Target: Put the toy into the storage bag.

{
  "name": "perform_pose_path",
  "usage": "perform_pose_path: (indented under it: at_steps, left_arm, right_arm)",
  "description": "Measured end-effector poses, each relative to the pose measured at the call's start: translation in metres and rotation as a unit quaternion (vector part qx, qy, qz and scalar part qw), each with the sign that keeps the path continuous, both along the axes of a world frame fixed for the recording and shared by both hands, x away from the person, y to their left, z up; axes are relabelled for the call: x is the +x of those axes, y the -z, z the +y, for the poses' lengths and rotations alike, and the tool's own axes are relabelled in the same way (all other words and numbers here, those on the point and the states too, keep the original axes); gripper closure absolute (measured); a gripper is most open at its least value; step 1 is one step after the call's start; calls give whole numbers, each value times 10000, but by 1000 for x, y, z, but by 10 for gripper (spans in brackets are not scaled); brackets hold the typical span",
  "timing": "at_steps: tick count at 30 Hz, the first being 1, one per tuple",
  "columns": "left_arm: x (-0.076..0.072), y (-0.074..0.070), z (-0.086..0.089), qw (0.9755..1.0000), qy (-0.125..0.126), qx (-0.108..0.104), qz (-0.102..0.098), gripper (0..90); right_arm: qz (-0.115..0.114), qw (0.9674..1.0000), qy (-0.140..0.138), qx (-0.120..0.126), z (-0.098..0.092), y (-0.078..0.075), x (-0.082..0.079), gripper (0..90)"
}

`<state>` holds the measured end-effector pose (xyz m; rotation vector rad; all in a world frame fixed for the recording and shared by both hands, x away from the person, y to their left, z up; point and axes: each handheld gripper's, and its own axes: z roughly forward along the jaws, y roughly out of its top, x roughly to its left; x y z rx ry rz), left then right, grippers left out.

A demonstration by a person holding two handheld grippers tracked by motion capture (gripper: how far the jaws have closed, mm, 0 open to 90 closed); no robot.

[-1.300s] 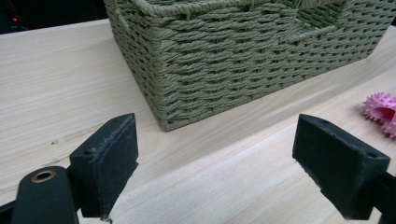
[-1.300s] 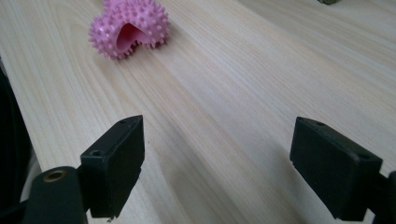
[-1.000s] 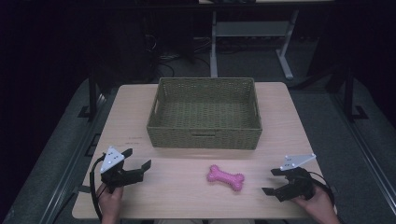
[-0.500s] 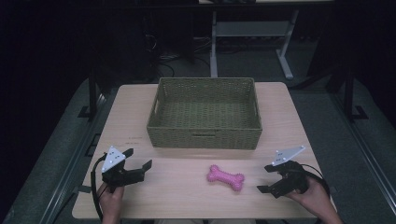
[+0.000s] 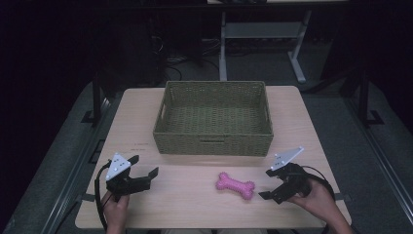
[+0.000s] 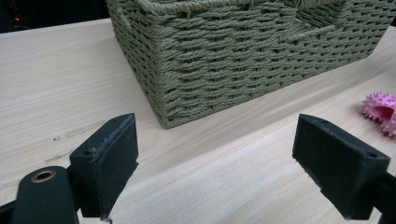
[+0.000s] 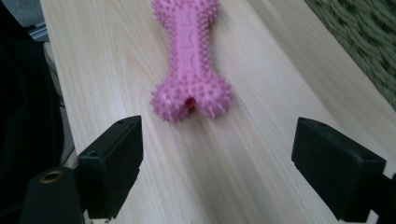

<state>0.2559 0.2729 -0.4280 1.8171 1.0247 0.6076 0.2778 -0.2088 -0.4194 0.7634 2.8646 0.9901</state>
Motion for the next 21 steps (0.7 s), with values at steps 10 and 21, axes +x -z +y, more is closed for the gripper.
perform_pose_path:
  at_steps: [10, 21]
  left_arm:
    - [1, 0, 2, 10000, -18, -28, 0, 138]
    - [1, 0, 3, 10000, -20, -49, -11, 138]
  right_arm:
    - [42, 9992, -342, -197, 23, -5, 13, 163]
    - [52, 9978, -574, -324, 44, -6, 23, 168]
